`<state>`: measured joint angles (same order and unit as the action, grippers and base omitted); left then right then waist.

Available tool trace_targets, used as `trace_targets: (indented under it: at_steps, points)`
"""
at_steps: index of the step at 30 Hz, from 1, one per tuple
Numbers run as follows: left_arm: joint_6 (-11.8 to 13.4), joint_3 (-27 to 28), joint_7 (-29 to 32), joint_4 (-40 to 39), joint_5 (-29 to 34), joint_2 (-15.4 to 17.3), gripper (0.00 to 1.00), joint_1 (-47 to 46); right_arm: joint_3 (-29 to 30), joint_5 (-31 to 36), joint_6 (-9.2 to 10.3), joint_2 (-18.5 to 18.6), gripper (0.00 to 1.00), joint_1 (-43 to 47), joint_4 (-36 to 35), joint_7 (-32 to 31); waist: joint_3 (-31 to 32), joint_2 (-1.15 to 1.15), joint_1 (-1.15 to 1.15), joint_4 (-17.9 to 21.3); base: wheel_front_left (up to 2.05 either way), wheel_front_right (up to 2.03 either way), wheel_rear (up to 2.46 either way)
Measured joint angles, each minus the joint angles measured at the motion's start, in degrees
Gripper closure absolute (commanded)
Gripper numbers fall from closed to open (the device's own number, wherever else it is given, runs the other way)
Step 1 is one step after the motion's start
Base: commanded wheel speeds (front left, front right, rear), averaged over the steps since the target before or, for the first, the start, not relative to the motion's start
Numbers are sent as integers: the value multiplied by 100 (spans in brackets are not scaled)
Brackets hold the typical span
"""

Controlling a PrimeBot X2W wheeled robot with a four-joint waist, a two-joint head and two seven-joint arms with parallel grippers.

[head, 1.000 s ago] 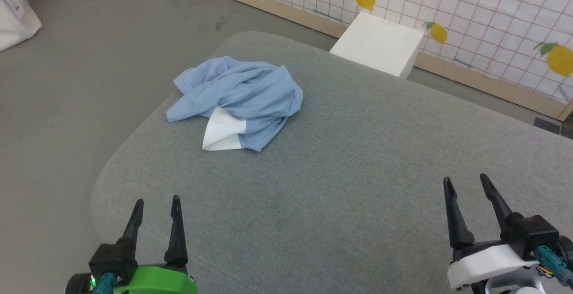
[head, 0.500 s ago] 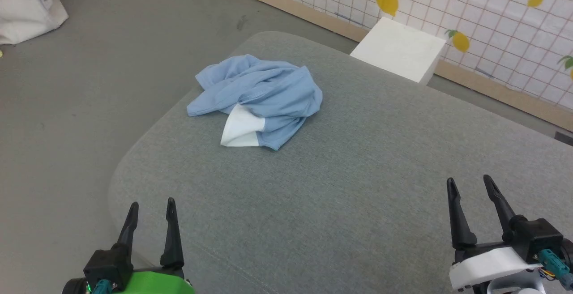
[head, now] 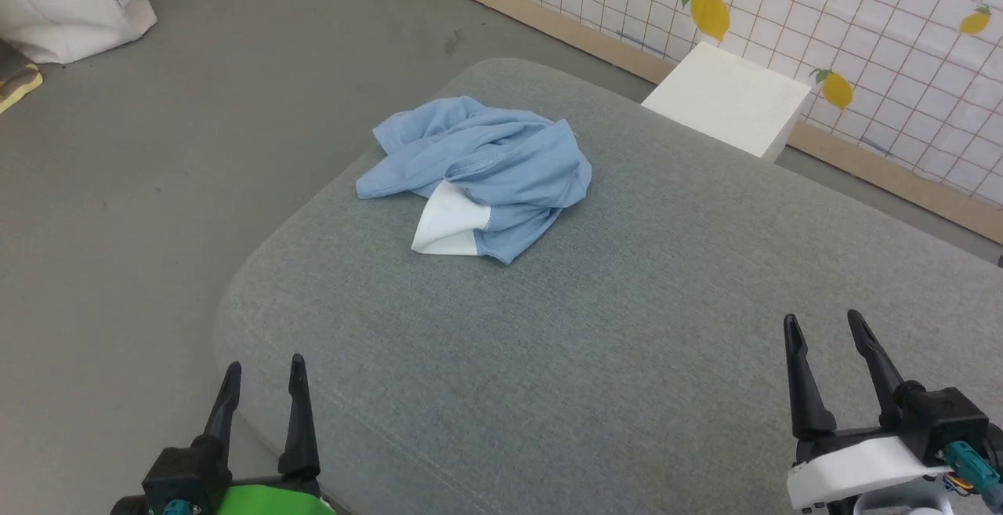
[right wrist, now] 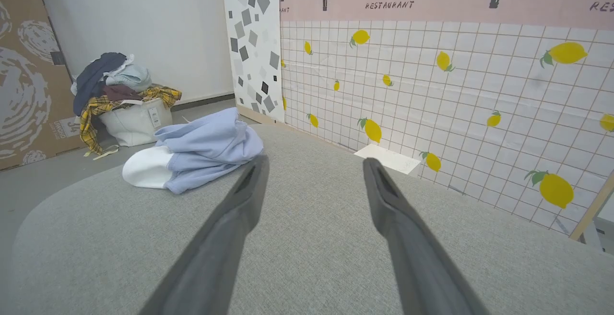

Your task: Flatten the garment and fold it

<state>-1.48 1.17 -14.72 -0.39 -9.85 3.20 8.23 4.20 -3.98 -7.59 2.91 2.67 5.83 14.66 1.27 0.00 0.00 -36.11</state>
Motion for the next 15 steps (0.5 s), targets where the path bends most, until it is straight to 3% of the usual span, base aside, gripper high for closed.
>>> trace_targets:
  at_steps: [6, 8, 15]
  points:
    - [-59, -38, 0, 64, -30, 0, 0, -4, 5, -5, 0, 0, 0, 0, 22, 0, -16, 0, 0, 11, 0, 0, 0]
    - [-157, -105, 0, 91, -290, 0, 0, -62, 18, -2, 0, 0, 0, 0, 14, 0, -52, 0, 0, 13, 0, 0, 0]
    - [-459, -564, 827, -536, -264, 524, 0, -1768, 36, 164, 0, -1, 0, -42, -179, 1, -351, 0, 0, 34, 0, 0, 0]
